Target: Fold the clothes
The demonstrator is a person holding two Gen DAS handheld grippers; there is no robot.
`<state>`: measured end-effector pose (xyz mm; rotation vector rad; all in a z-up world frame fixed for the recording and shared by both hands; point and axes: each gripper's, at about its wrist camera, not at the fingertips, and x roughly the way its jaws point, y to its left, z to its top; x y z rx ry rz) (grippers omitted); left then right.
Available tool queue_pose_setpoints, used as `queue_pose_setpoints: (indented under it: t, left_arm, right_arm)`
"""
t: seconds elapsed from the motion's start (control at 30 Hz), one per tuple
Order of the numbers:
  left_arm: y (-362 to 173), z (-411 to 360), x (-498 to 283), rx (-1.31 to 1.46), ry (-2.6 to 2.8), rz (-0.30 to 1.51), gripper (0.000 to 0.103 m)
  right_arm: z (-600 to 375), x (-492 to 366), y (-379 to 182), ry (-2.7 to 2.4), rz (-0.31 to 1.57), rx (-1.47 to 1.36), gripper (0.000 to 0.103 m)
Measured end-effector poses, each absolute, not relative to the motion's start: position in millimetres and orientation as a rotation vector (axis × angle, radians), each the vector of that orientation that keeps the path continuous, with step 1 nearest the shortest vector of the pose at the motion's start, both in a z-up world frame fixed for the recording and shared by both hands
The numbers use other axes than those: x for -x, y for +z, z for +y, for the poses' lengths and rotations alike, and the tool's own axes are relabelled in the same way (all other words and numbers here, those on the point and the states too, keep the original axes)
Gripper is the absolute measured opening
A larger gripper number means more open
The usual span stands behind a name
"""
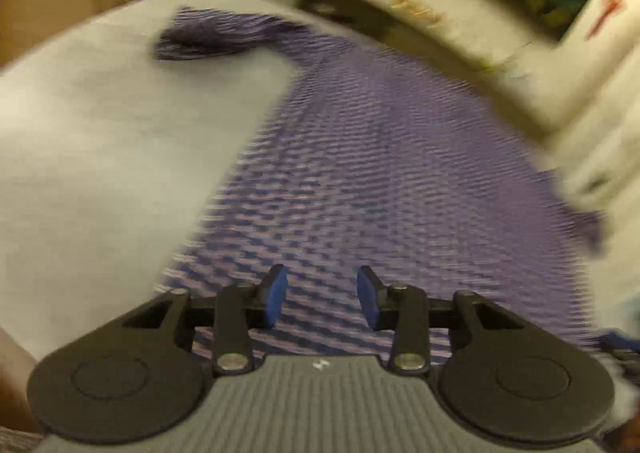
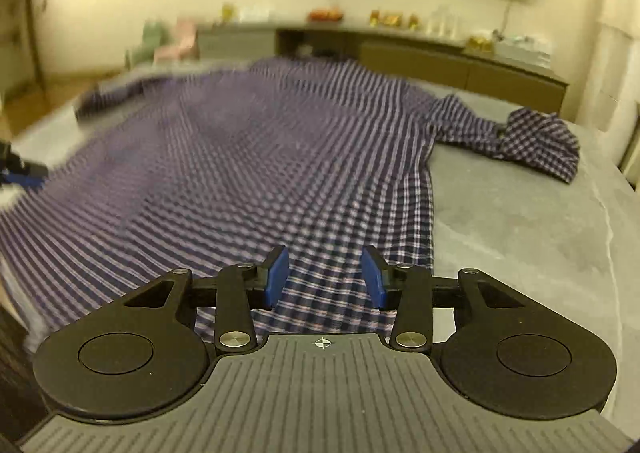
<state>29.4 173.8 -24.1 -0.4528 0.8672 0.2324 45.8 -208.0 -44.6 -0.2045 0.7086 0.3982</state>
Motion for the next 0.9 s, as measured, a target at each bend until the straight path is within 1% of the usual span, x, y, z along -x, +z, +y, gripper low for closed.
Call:
queue_pose_setpoints:
  t: [0.03, 0.1, 0.17, 0.2, 0.27, 0.33, 0.4, 0.43, 0.47, 0.57, 0.7, 0.87, 0.9]
  left_arm:
    - [-25, 177, -27, 0.446, 0.238, 0.852, 0.035]
    - [-22, 181, -22, 0.419, 0.251, 0.881, 0.036]
    - [-15, 183, -15, 0.390, 0.240, 0.887, 0.039]
    - [-11, 183, -11, 0.376, 0.234, 0.888, 0.039]
    - [4, 184, -18, 0.353, 0.201, 0.858, 0.046]
    - [19, 183, -39, 0.322, 0.169, 0.832, 0.048]
    - [27, 178, -69, 0.287, 0.142, 0.815, 0.053]
    - [30, 176, -87, 0.271, 0.129, 0.810, 0.060]
    - [33, 174, -105, 0.257, 0.116, 0.806, 0.062]
    - [26, 177, -155, 0.300, 0.111, 0.822, 0.062]
    - [13, 172, -211, 0.255, 0.102, 0.800, 0.062]
    - [-26, 176, -261, 0.214, 0.105, 0.851, 0.060]
    - [-35, 178, -267, 0.202, 0.120, 0.858, 0.059]
  right_arm:
    - [-213, -52, -49, 0.394, 0.750, 0.211, 0.041]
    - [-229, -59, -54, 0.385, 0.828, 0.197, 0.045]
    - [-241, -64, -57, 0.364, 0.892, 0.207, 0.043]
    - [-243, -65, -56, 0.338, 0.890, 0.248, 0.043]
    - [-244, -71, -47, 0.297, 0.855, 0.255, 0.044]
    - [-243, -87, -31, 0.312, 0.817, 0.160, 0.044]
    - [-229, -108, -19, 0.347, 0.785, 0.111, 0.045]
    - [-215, -120, -16, 0.358, 0.775, 0.124, 0.047]
    - [-202, -131, -13, 0.370, 0.765, 0.137, 0.048]
    - [-172, -172, -13, 0.396, 0.755, 0.172, 0.049]
    - [-152, -224, -35, 0.404, 0.787, 0.079, 0.050]
    - [-150, -268, -68, 0.387, 0.861, 0.015, 0.049]
    - [-153, -274, -70, 0.387, 0.871, 0.019, 0.048]
